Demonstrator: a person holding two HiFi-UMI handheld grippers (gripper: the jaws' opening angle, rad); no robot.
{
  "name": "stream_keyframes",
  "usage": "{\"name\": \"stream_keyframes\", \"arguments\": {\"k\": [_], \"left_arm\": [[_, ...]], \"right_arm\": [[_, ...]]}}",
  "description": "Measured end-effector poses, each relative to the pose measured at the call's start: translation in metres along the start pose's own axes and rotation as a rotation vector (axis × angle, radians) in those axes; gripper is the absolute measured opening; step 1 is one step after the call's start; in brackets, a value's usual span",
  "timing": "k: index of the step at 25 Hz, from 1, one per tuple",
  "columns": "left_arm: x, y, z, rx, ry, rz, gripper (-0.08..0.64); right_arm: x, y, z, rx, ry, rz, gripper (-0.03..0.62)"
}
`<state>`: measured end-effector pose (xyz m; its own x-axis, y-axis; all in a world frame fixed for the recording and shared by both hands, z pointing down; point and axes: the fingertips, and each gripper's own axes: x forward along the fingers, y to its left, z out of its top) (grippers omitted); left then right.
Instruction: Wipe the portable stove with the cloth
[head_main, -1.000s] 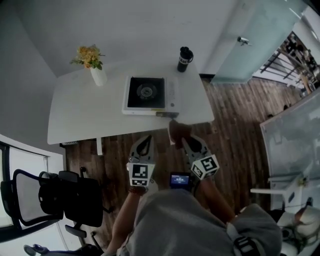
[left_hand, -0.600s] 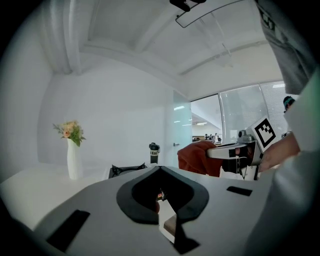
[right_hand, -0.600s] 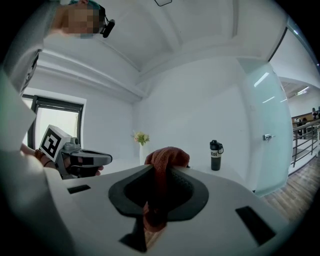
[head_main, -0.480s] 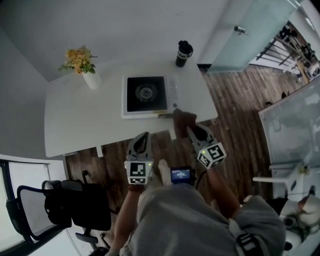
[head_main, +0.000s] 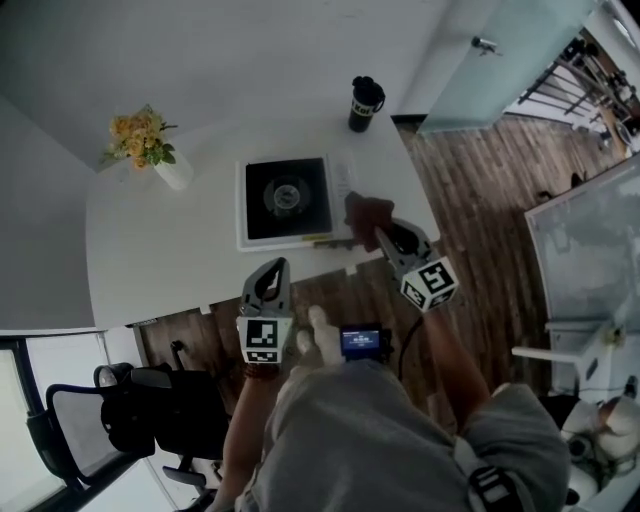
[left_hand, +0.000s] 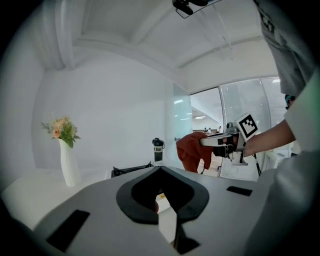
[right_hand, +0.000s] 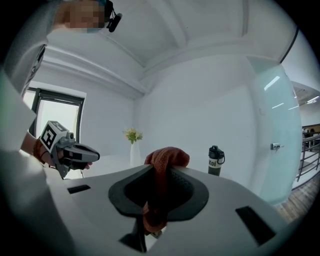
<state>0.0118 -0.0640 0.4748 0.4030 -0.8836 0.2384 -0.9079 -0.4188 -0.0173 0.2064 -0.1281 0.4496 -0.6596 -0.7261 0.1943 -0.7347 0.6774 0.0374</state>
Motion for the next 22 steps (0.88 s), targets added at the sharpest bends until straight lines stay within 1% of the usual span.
{"name": "stream_keyframes", "arguments": {"k": [2, 6, 10, 14, 16, 19, 22], "left_arm": [[0.01, 0.007, 0.0, 0.02, 0.024, 0.001, 0.029], [0.033, 0.026, -0.005, 0.041, 0.074, 0.033, 0.029], [0.053, 0.042, -0.014, 0.056, 0.107, 0.08, 0.031], [0.053, 0.057, -0.03, 0.041, 0.15, 0.123, 0.031], [0.053, 0.067, -0.034, 0.04, 0.16, 0.142, 0.031], [0.058, 0.08, -0.042, 0.034, 0.171, 0.144, 0.032], [0.064, 0.088, -0.057, 0.041, 0.193, 0.117, 0.032]], "right_arm": [[0.016, -0.014, -0.002, -0.011, 0.0, 0.015, 0.063], [0.046, -0.041, 0.0, -0.013, 0.017, 0.047, 0.063], [0.075, -0.069, 0.0, -0.093, 0.003, 0.086, 0.064], [0.103, -0.083, -0.009, -0.149, 0.084, 0.12, 0.064], [0.117, -0.092, -0.008, -0.189, 0.109, 0.14, 0.066], [0.142, -0.104, -0.008, -0.245, 0.125, 0.16, 0.066], [0.164, -0.109, -0.019, -0.288, 0.169, 0.178, 0.066]]}}
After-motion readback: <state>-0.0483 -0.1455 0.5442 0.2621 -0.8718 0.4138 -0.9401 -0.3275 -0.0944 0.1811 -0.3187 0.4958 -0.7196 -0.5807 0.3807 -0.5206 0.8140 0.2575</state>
